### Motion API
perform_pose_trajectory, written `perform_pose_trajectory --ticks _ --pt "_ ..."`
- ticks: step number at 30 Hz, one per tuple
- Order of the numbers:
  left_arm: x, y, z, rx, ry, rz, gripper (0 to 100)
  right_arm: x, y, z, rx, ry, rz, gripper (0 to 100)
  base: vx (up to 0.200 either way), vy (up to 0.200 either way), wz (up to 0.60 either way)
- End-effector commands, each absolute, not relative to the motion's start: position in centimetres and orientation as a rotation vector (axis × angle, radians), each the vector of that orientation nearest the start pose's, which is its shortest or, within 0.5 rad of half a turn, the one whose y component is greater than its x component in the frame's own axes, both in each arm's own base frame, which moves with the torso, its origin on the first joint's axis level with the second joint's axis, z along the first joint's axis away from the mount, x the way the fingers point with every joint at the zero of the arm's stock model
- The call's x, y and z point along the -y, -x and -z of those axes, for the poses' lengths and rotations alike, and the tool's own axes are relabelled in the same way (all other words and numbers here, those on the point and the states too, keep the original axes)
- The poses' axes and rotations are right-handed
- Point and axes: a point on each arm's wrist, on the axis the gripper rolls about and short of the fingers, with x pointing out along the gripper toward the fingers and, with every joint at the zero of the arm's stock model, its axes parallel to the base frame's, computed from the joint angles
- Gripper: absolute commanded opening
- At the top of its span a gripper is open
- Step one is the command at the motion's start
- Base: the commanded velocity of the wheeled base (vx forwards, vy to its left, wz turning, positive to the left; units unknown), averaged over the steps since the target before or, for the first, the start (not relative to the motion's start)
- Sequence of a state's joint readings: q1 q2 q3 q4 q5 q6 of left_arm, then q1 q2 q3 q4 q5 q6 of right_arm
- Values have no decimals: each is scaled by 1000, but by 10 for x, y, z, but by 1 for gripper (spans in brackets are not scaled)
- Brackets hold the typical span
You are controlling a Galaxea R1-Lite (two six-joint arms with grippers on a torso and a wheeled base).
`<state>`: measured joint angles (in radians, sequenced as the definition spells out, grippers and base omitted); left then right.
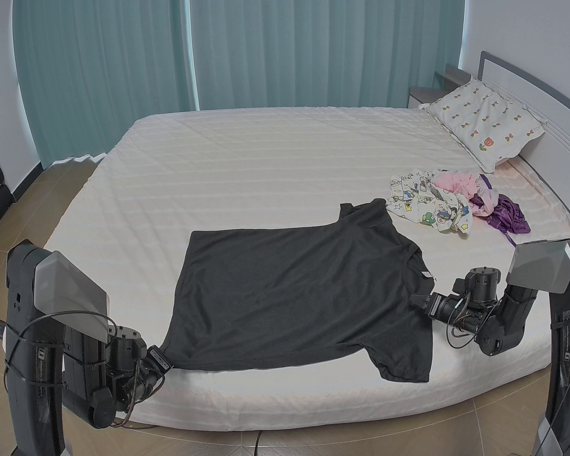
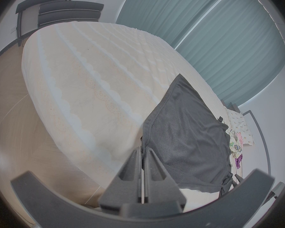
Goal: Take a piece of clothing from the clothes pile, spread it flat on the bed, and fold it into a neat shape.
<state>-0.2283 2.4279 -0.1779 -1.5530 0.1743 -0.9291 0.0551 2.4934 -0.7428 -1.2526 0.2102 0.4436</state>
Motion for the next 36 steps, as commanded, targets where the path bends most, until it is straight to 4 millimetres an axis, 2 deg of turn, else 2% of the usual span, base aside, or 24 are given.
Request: perform_pose_trajectory --ticks 1,7,9,12,16,20,27,30,34,36 --pt "54 -249 52 -635 758 -259 0 -22 -371 52 -533 -478 -138 100 0 0 0" --pt "54 -250 52 -634 758 -261 0 -3 -359 52 -556 -503 -85 100 0 0 0" --pt "54 -249 52 -635 758 -259 0 6 -351 50 -565 -527 -56 100 0 0 0" --pt "54 -249 52 -635 759 -259 0 8 -337 44 -581 -593 -45 100 0 0 0" --pt "54 -249 52 -635 759 -259 0 3 -310 34 -642 -664 -59 100 0 0 0" --pt "54 -249 52 -635 759 -259 0 -9 -276 40 -749 -664 -69 100 0 0 0" --pt "54 -249 52 -635 759 -259 0 -20 -238 53 -854 -644 -84 100 0 0 0" --pt "54 -249 52 -635 759 -259 0 -24 -231 61 -879 -619 -91 100 0 0 0" --pt "54 -249 52 -636 758 -258 0 -28 -226 61 -899 -590 -109 100 0 0 0" --pt "54 -249 52 -635 759 -259 0 -36 -221 61 -925 -568 -142 100 0 0 0"
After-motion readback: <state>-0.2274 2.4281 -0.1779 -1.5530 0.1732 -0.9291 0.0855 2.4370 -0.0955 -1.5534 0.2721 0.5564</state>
